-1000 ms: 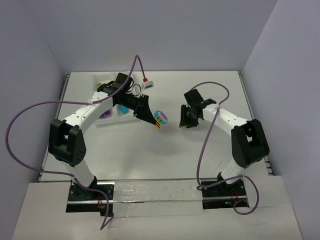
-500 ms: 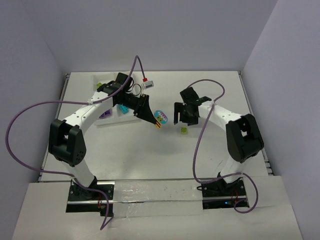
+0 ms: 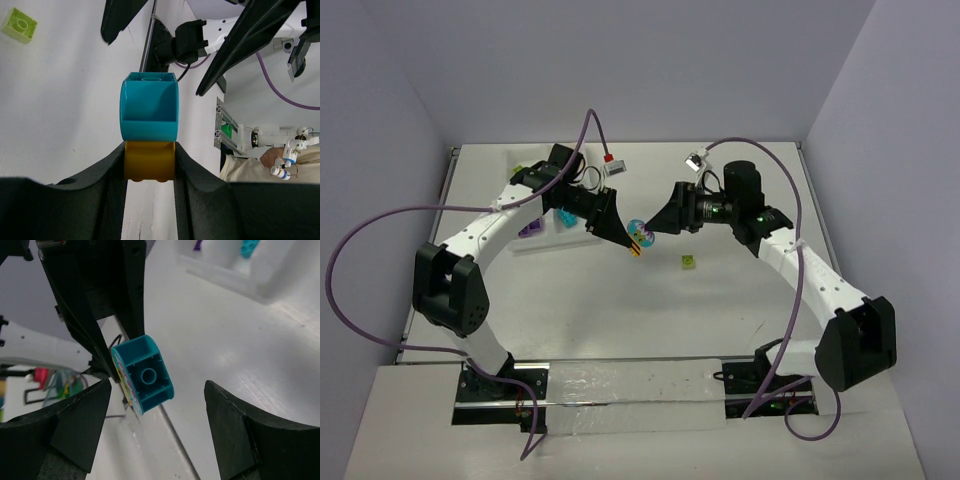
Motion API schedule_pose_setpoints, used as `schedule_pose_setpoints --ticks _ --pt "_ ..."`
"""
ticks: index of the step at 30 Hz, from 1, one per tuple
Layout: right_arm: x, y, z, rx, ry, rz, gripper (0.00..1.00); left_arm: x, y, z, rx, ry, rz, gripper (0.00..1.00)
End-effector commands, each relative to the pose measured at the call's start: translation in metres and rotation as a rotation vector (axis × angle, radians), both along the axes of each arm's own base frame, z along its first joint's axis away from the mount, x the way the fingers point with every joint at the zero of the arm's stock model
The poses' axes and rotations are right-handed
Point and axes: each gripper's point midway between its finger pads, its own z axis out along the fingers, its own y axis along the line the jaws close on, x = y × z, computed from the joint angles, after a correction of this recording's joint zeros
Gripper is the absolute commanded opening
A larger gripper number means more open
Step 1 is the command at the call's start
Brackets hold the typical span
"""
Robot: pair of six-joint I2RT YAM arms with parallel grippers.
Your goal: Sort the legos into containers by color
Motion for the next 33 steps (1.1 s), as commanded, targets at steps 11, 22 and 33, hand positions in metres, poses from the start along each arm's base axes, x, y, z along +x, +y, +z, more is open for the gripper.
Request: schedule_pose_setpoints --ticks 11,22,33 --pt "-0.024 0.028 0.013 0.147 0.024 0.302 0.56 -0.010 0.003 0.028 -0.086 -0.073 -0.037 0.00" --pt "-0.017 0.024 0.014 0.146 0.030 0.241 0.00 -0.007 0.003 0.024 -0.063 -0.069 -0.024 0.00" --pt "0.063 -0.053 0.004 0.110 0.030 -0.410 0.00 -0.010 0.026 0.019 -0.024 -0.084 0.066 0.00"
